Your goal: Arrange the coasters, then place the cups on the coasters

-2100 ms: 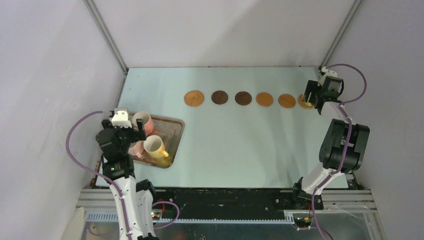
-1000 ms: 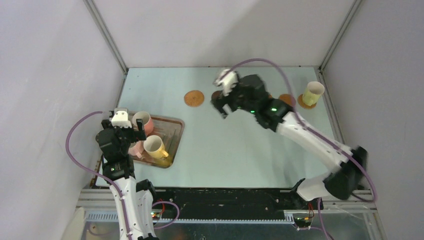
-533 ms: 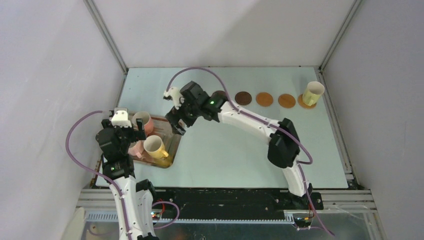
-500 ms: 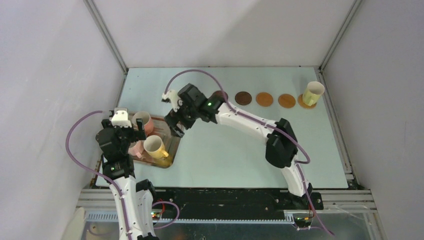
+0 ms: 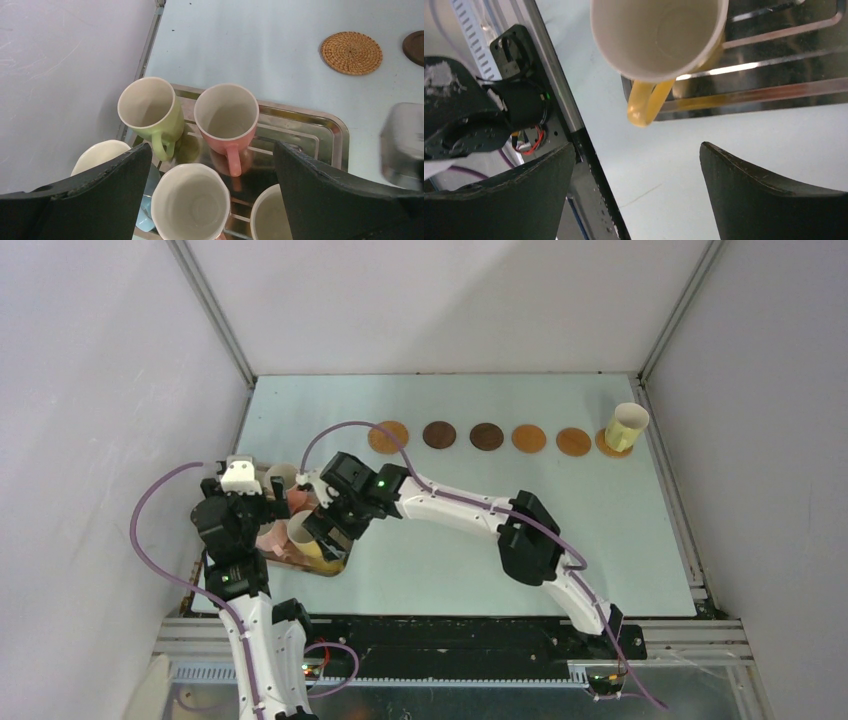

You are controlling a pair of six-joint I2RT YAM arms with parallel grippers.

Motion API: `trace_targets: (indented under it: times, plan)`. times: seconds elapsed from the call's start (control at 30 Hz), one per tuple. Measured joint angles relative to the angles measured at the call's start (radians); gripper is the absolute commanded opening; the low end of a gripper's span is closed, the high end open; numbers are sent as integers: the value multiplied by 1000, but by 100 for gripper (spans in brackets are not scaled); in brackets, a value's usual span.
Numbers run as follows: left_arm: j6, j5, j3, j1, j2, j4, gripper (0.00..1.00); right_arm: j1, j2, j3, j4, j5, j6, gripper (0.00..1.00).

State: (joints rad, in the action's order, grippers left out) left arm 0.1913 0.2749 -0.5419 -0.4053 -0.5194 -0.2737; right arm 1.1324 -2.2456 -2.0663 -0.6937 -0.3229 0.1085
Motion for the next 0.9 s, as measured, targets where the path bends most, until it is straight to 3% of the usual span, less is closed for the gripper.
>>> trace_targets:
  times: [0.37,0.5,0.67,0.83,0.9]
  plan:
    - [0,-10,5,0,-5,9,98,6,-249,-327,-70,58,56,87]
    - [0,-10,7,-1,-9,10,98,7,-280,-355,-100,87,55,80]
    - [0,-10,7,-1,-10,10,98,10,-267,-304,-85,112,31,50]
    - [0,-11,7,-1,-8,10,98,13,-262,-254,-80,124,-18,5]
    - [0,-11,7,-1,-7,10,98,11,-250,-248,-78,137,-28,0]
